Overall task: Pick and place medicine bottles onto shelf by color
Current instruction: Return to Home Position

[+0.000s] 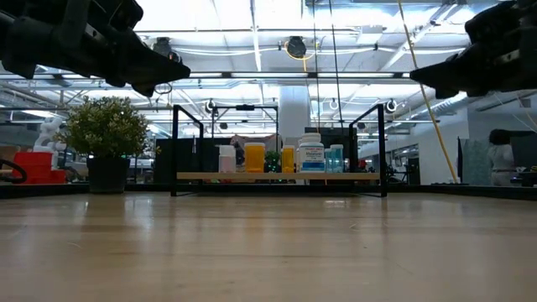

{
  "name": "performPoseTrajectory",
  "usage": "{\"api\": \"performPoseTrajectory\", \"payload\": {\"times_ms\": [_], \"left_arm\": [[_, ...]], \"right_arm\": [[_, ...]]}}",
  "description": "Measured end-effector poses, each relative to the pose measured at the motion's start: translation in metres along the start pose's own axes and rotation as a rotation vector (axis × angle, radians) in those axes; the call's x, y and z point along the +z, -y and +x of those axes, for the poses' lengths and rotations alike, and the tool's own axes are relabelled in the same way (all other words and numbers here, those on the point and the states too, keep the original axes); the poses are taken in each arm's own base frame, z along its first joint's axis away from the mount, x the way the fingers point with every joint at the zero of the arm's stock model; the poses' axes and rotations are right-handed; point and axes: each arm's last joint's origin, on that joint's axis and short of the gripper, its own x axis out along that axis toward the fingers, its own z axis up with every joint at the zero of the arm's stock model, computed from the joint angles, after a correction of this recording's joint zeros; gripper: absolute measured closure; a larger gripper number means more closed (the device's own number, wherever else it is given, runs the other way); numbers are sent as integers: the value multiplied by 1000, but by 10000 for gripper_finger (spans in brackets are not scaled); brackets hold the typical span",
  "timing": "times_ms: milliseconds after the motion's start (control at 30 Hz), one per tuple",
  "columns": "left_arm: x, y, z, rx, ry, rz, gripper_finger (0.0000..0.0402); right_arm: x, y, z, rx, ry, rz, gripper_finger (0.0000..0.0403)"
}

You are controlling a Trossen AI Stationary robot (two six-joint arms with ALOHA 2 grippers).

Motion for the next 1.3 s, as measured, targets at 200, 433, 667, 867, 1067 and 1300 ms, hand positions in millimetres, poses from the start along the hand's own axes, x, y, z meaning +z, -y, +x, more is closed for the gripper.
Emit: {"api": "performPoseTrajectory", "payload": {"times_ms": [200, 433, 667, 867, 1067, 1300], "left_arm": [[0, 0, 0, 2, 0, -1, 396], [0, 0, 0, 2, 2, -11, 383], [0, 0, 0, 0, 0, -6, 398], [0, 0, 0, -1, -1, -7, 382], [1, -1, -4, 2, -16, 25, 396], [-20, -13, -36, 35, 96, -6, 387]], "right_arm": [[4, 0, -10, 45, 68, 6, 387], [1, 0, -11, 70, 45, 4, 387], [-3, -1, -11, 82, 2, -15, 387], [-6, -2, -10, 88, -26, -4, 387], [-6, -2, -10, 87, -29, -1, 387], [-2, -1, -10, 73, 13, 2, 387]]}}
